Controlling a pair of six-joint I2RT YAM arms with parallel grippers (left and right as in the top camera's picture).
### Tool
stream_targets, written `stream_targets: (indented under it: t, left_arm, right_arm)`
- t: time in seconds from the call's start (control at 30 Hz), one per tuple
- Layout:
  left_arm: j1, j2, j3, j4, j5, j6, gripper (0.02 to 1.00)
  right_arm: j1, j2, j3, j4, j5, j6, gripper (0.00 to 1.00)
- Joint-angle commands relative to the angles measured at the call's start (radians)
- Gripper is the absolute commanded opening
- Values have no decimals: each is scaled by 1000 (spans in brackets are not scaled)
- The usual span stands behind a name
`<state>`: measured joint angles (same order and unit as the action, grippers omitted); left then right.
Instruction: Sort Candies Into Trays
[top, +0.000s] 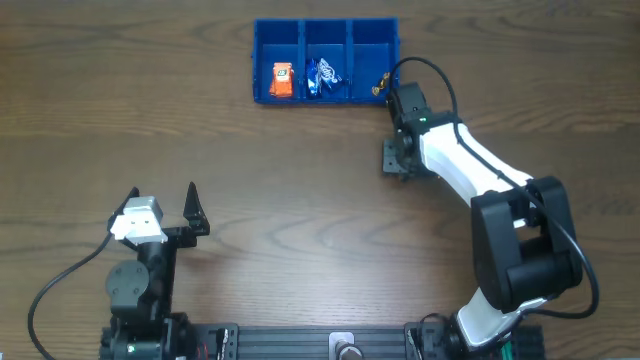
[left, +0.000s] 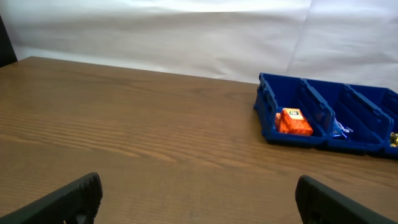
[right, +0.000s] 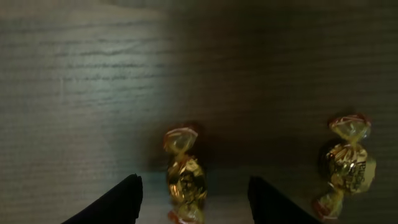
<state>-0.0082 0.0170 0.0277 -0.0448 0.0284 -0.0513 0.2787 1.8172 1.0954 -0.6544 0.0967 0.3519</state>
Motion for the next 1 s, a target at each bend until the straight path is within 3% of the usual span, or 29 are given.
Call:
stream_targets:
  t: [0.03, 0.27, 0.53, 1.0]
  left_arm:
    - [4, -4, -21, -35, -5, 3, 998]
    - [4, -4, -21, -35, -5, 3, 996]
    - [4, -4, -21, -35, -5, 3, 998]
    - [4, -4, -21, -35, -5, 3, 998]
  right_arm:
    - [-5, 15, -5, 23, -10, 18, 573]
    - [-5, 47, -5, 30, -9, 18, 562]
    - [-5, 47, -5, 30, -10, 18, 323]
    - [-5, 48, -16, 45, -10, 19, 323]
